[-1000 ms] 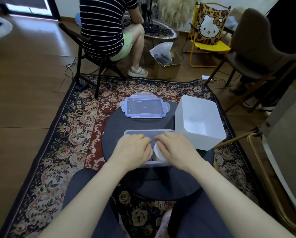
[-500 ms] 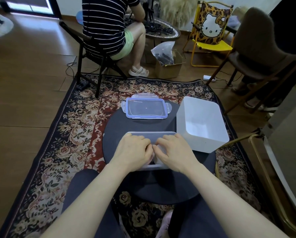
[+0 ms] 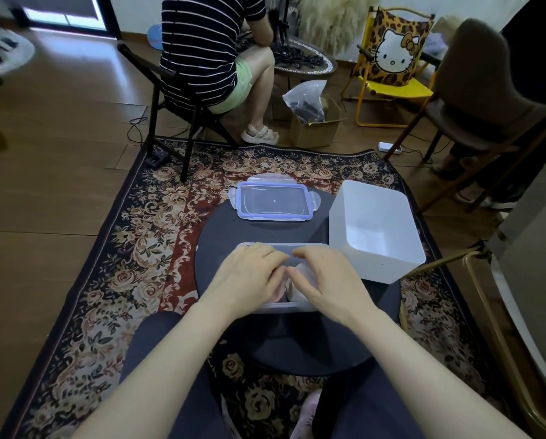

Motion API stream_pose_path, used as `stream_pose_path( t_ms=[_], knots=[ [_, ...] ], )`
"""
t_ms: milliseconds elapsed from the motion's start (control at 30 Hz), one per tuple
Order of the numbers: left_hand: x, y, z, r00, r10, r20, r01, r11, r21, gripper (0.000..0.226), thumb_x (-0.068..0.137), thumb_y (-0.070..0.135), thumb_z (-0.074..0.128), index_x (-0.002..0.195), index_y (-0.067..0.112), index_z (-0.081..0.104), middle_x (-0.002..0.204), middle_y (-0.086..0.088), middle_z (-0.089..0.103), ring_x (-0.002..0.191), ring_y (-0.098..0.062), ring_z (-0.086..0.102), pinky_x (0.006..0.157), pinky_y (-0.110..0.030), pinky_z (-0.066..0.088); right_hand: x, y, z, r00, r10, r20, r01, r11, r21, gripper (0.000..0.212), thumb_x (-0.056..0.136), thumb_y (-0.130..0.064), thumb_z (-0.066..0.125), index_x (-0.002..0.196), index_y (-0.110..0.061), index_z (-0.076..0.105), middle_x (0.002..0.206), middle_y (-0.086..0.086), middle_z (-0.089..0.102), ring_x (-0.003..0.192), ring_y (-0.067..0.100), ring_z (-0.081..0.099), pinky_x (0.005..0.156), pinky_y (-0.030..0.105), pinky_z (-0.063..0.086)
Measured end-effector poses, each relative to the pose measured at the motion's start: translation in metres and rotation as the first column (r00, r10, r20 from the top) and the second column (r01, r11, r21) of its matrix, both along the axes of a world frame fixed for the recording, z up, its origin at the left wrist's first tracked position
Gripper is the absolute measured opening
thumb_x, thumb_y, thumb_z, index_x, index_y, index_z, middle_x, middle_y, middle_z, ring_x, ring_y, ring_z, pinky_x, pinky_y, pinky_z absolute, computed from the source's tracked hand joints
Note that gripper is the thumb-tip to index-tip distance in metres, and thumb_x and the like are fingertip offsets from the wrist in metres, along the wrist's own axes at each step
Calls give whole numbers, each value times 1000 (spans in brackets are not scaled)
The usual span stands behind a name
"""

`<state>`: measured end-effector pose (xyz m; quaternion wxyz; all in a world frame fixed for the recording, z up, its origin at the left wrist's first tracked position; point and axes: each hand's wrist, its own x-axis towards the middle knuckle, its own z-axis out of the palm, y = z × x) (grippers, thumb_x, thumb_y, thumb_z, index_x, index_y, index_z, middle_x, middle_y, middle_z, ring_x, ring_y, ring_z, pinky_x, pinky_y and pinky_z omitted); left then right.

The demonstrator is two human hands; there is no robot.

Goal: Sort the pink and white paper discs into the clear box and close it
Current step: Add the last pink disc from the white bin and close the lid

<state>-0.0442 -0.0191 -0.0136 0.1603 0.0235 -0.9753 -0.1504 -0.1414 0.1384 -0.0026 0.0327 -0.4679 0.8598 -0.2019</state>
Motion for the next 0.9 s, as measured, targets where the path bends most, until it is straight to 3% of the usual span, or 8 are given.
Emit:
stream_pose_path(
  t_ms=[133, 233, 400, 567, 900],
  knots=[
    [33, 2, 7, 953, 82, -291, -62, 995, 78, 27, 91, 25, 53, 107, 12, 70, 105, 1, 67, 101, -17, 59, 83, -29, 43, 20, 30, -3, 997, -73, -35, 62, 967, -248, 35, 91, -40, 50, 114, -16, 59, 117, -4, 59, 109, 14, 54, 95, 25, 37],
    [60, 9, -4, 914, 77, -399, -98, 995, -33, 20, 90, 28, 64, 96, 11, 73, 102, -2, 69, 98, -21, 62, 86, -35, 44, 39, 52, -15, 983, -103, -154, 48, 945, -323, 27, 86, -32, 60, 108, -15, 62, 114, -1, 59, 107, 16, 55, 93, 30, 39],
    [71, 15, -29, 949, 0, -317, -49, 988, -147, 21, 89, 30, 69, 103, 16, 74, 112, 2, 69, 110, -16, 61, 95, -43, 44, 45, 62, -37, 970, -99, -221, 24, 947, -320, 23, 87, -26, 63, 109, -19, 61, 114, -3, 61, 110, 17, 55, 95, 30, 40],
    [66, 11, -27, 928, 69, -367, -106, 991, -80, 10, 89, 24, 68, 89, 17, 75, 104, 6, 72, 103, -13, 64, 91, -41, 45, 37, 48, -36, 960, -149, -238, 50, 925, -378, 8, 89, -15, 63, 93, -14, 70, 98, -3, 66, 92, 20, 60, 75, 32, 47],
    [56, -13, -29, 924, 131, -360, -134, 991, 16, 18, 91, 30, 62, 87, 18, 75, 101, 7, 72, 101, -13, 65, 91, -36, 41, 24, 16, -35, 964, -148, -219, 61, 931, -360, 5, 89, -16, 61, 89, -17, 66, 90, -5, 64, 88, 21, 60, 74, 31, 45]
  ],
)
